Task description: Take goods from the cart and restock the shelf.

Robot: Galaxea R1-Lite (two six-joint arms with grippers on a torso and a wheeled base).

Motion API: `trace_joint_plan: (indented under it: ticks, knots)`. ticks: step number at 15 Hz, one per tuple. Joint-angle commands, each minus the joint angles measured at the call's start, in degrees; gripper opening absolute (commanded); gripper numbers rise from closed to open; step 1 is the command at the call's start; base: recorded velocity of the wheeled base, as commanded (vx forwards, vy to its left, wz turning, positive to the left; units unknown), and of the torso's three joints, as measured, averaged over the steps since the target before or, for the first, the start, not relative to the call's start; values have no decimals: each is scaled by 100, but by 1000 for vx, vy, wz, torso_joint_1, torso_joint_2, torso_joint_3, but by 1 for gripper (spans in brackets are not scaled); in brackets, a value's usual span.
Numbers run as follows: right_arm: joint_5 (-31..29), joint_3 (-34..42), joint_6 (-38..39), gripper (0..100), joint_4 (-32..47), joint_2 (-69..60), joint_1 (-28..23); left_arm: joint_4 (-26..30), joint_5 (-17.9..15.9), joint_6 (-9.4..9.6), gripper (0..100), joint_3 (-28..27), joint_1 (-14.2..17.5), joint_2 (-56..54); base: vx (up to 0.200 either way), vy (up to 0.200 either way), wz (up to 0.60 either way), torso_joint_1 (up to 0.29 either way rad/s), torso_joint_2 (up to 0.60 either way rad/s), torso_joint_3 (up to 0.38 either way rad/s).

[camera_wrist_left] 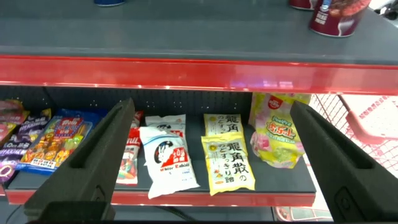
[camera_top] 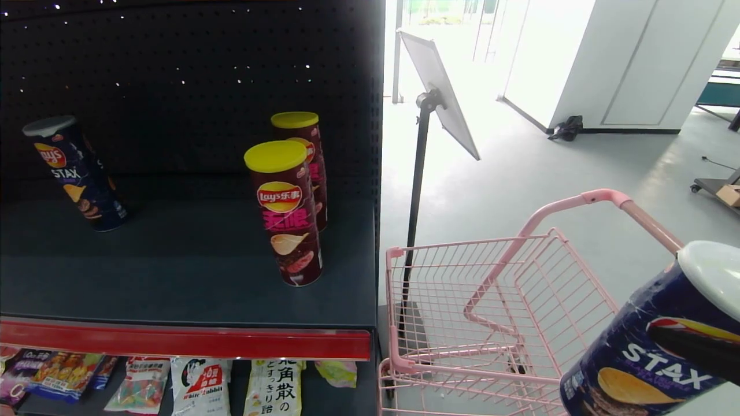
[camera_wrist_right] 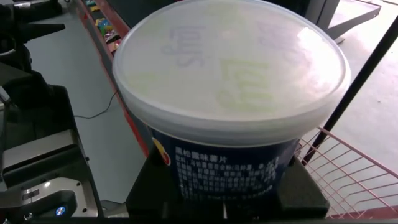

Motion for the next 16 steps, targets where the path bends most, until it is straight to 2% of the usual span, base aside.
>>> trace_joint_plan:
  ticks: [1, 9, 16]
  knots:
    - [1, 7, -4, 0, -3, 17, 5, -4, 2, -1, 100, 1, 0, 6, 0, 0, 0, 0, 0, 0]
    - [1, 60, -4, 0, -3, 52, 31, -4, 2, -1, 100, 1, 0, 6, 0, 0, 0, 0, 0, 0]
    - [1, 113, -4, 0, -3, -9, 22, -4, 2, -1, 100, 1, 0, 6, -200, 0, 0, 2, 3, 0]
